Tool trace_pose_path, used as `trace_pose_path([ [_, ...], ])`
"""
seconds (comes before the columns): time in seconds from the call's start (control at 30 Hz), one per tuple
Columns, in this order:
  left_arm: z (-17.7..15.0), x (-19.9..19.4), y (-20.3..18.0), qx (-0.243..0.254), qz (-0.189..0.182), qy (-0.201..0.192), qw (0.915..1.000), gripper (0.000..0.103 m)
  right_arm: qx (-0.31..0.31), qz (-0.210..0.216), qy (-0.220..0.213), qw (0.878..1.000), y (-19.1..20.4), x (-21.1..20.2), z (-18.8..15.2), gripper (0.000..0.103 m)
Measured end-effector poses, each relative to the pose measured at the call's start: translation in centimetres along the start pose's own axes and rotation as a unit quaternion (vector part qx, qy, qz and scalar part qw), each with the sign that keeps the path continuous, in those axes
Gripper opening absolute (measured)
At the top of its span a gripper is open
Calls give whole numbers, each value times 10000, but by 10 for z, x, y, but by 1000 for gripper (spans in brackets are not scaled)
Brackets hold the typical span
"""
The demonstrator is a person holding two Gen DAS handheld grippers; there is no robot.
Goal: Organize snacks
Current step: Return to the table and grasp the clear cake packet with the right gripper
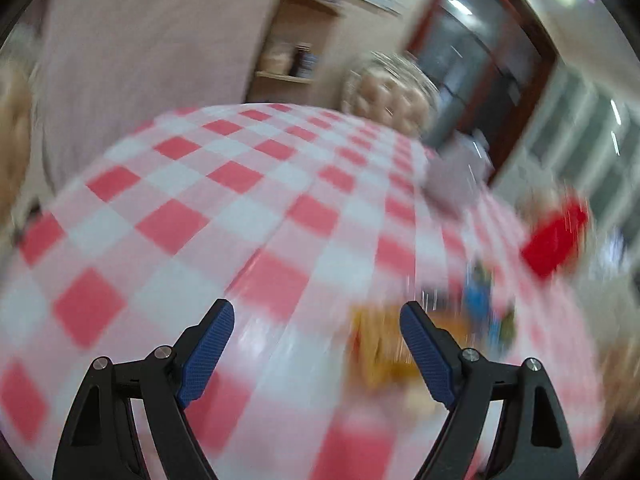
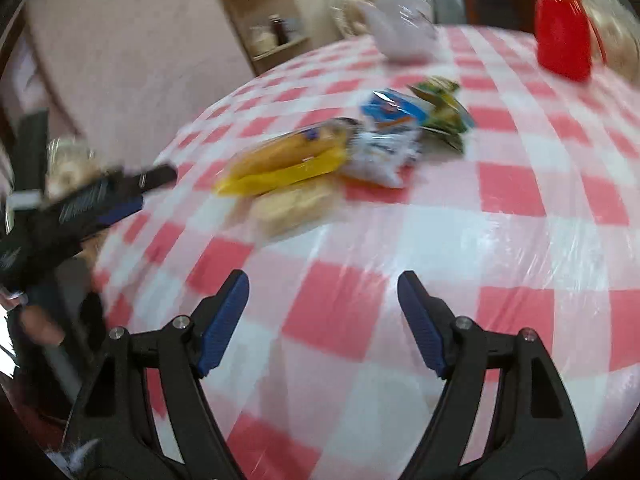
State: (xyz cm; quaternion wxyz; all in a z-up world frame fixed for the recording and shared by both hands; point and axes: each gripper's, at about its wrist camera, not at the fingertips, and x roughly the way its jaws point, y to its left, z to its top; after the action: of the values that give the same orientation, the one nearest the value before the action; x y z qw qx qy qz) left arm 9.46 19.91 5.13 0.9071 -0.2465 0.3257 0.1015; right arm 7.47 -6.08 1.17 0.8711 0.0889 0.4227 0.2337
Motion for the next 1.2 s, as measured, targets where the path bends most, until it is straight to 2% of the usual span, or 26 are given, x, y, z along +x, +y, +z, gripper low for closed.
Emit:
trace_pose_path([
  [0.07,11,13,5,-509,-79,-203,9985,86,165,33,5,9999,-5,5,6,79],
  [0.13,18,25,13,-707,25,-461,9964,86,146,-68,15,9999,-1,12,11,79],
  [0.23,23,37,31,-736,201,-385,9963,86,-121,-307,7,9995,11,24,20,81],
  [0.27,24,35,39,-828,210,-416,9955,86,-279,-614,-57,9977,21,32,26,83],
  [0.33,25,28,53,-1116,200,-524,9922,86,-398,-966,-79,9945,27,45,34,83],
  [0.43,25,26,61,-1363,108,-528,9892,86,-264,-863,84,9959,39,66,48,86],
  [0.53,26,36,57,-1280,8,-359,9911,86,-164,-1118,210,9934,52,87,54,90],
  [0.6,26,38,52,-1176,-71,-291,9926,86,-453,-1549,329,9863,65,101,56,94],
  [0.77,26,34,40,-815,-100,-340,9960,86,-1015,-2039,395,9729,66,99,51,94],
  [0.9,27,32,39,-806,-107,-377,9960,86,-1116,-2088,518,9702,31,64,35,94],
  [1.03,25,37,35,-764,-222,-218,9966,86,-976,-2323,387,9670,-10,30,23,94],
  [1.1,24,44,28,-619,-337,-32,9975,86,-627,-2064,375,9757,-33,15,17,95],
  [1.17,21,51,19,-442,-517,198,9975,86,-273,-1811,295,9826,-44,8,15,95],
  [1.2,20,54,15,-346,-567,282,9974,86,-291,-1793,269,9830,-43,8,17,95],
])
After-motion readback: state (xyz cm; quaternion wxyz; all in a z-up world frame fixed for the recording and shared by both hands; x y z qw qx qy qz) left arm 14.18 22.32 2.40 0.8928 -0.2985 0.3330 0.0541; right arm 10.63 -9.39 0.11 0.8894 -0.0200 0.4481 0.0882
